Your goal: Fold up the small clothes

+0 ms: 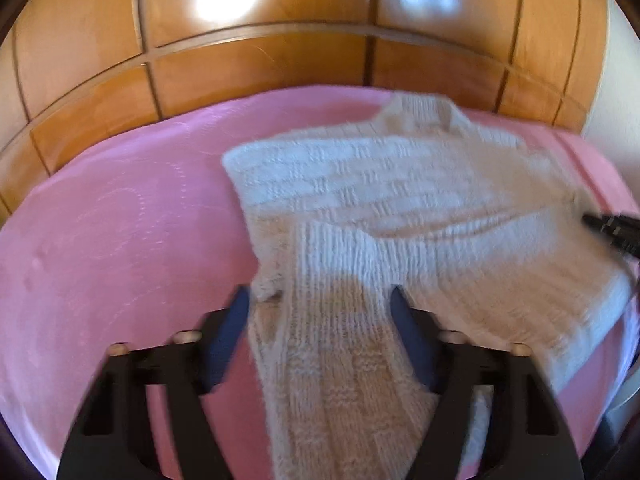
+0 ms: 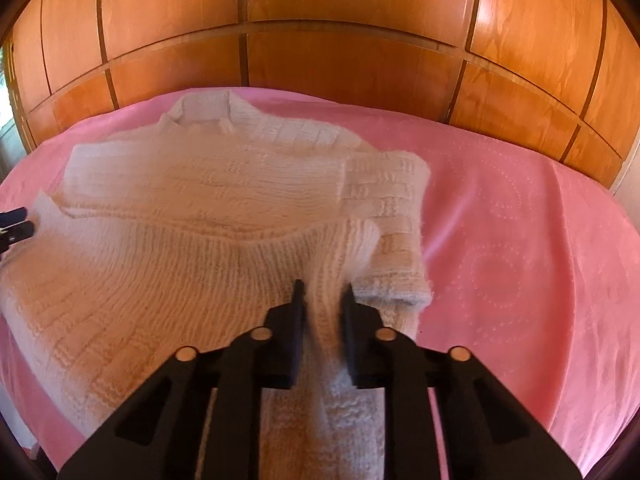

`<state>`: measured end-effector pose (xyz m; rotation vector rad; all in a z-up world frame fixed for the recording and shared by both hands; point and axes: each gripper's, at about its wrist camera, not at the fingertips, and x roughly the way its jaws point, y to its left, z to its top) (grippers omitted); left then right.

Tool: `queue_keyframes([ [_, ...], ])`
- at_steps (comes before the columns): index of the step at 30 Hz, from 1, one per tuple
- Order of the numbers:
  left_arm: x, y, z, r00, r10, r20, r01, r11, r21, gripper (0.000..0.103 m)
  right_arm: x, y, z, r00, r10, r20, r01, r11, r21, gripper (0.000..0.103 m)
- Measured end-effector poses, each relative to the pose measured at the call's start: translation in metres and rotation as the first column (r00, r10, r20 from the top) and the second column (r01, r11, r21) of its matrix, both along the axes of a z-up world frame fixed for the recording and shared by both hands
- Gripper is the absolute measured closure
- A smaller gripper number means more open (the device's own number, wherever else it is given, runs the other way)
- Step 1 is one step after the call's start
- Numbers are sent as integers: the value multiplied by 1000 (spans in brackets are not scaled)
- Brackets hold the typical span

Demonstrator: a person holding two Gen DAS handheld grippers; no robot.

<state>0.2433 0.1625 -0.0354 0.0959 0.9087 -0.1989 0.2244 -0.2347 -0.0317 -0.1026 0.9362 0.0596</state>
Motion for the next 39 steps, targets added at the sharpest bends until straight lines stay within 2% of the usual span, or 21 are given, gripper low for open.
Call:
queue_keyframes([
  [1, 3, -1, -6, 1000, -8, -26, 8, 1000, 8, 68, 0, 0, 1, 1000, 4, 1, -4, 1000, -5, 91],
  [3, 2, 3, -9, 1000, 1, -31, -1, 1000, -16, 96, -1, 1, 6, 1000, 10, 10, -9, 1000, -17, 92],
  [8, -10, 12, 7, 999, 45, 15, -44, 998, -55, 98, -9, 1, 26, 999, 16, 48, -15, 1000, -11, 93],
  [11, -20, 14, 32, 997, 42, 67, -37, 996, -80, 98, -11, -2, 47, 997, 13, 81, -16, 999, 31, 94],
  [15, -18, 22, 60, 993, 57, 102, -41, 987, -155, 98, -1, -9, 72, 992, -13, 129, 1, 995, 95, 97],
  [20, 27, 27, 70, 989, 121, 90, -100, 973, -207, 98, 45, -18, 73, 990, -78, 121, 59, 987, 148, 97],
  [24, 73, 29, 66, 983, 174, 64, -157, 965, -212, 98, 96, -25, 68, 985, -134, 111, 115, 980, 163, 97],
  [29, 127, 22, 46, 978, 209, 22, -203, 969, -144, 98, 148, -20, 49, 983, -165, 82, 157, 983, 98, 97],
  [33, 164, 16, 14, 967, 253, -18, -254, 966, -56, 98, 179, -21, 7, 980, -199, 3, 199, 979, 44, 97],
  [35, 175, 13, -2, 965, 256, -54, -258, 965, -38, 98, 184, -21, -13, 978, -207, -35, 207, 978, 17, 97],
  [36, 180, 9, -11, 965, 257, -58, -257, 966, 2, 97, 186, -20, -21, 978, -203, -52, 204, 979, 5, 96],
  [38, 181, 7, -16, 965, 255, -57, -254, 967, 24, 97, 184, -22, -20, 977, -207, -48, 208, 978, 10, 92],
  [39, 178, 8, -12, 966, 253, -54, -253, 967, 15, 91, 179, -23, -13, 979, -199, -34, 200, 979, 34, 85],
])
